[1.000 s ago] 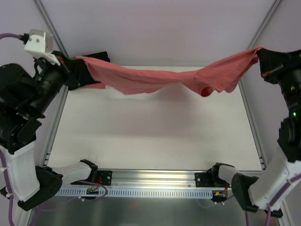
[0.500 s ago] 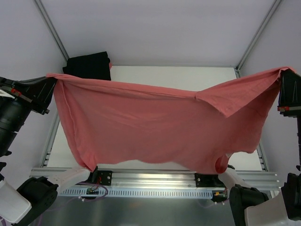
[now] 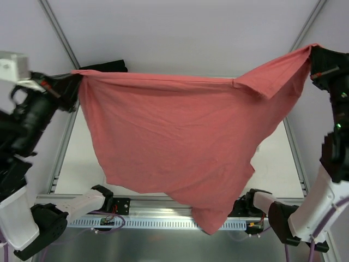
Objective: Fold and stack the t-shirts
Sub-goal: Flatten out the tshirt
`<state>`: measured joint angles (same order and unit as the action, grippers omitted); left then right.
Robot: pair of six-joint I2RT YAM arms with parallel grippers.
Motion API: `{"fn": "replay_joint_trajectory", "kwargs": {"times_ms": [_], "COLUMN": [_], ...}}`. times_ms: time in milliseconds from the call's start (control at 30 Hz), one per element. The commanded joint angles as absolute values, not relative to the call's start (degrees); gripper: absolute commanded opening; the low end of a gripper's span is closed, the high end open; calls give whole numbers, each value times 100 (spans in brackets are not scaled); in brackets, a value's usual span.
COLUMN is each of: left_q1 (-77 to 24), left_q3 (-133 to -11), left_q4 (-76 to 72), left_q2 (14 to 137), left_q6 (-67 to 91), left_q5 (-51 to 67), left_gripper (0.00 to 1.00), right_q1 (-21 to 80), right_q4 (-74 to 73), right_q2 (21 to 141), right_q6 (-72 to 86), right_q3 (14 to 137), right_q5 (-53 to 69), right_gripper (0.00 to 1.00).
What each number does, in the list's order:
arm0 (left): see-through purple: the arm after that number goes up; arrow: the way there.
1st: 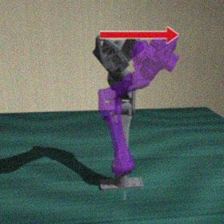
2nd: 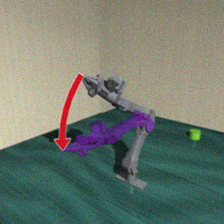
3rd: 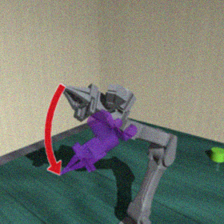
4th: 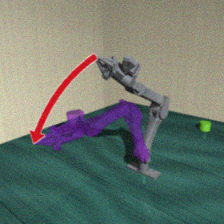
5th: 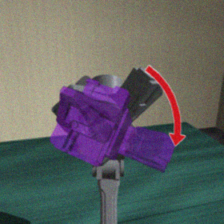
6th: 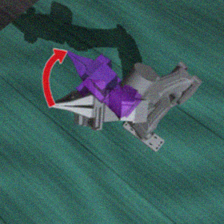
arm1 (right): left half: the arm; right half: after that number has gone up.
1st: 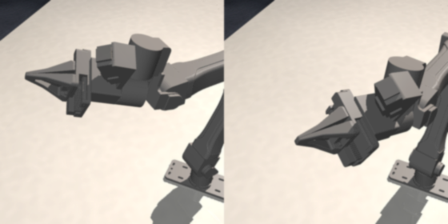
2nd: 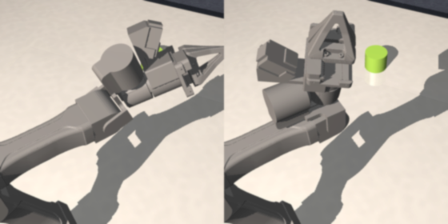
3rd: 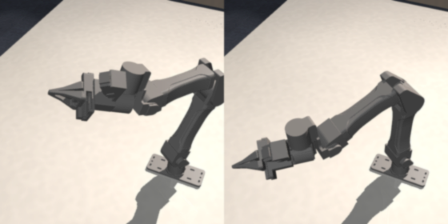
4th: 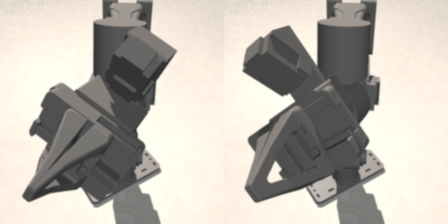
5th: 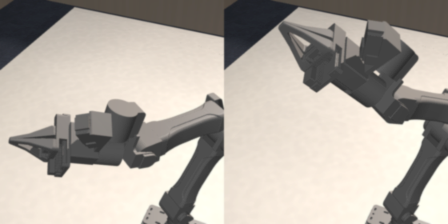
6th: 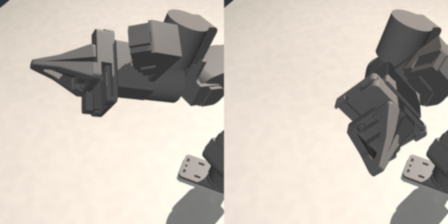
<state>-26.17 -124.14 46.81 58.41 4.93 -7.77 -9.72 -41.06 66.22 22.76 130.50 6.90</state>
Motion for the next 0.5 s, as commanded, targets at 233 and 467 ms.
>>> {"fn": "replay_joint_trajectory", "kwargs": {"times_ms": [233,467], "left_q1": [-2593,-2593], "left_q3": [-9142,-8982], "left_q4": [2726,2040], "left_q2": [6354,7285], "left_q6": [659,142], "left_q5": [-1108,-1546], "left_gripper": [0,0], "right_q1": [-923,-862], "right_q4": [-3121,-2321], "right_q2": [7188,8233], "right_q6": [2031,2109], "right_q3": [9706,9246], "right_q5": [606,861], "right_gripper": [0,0]}}
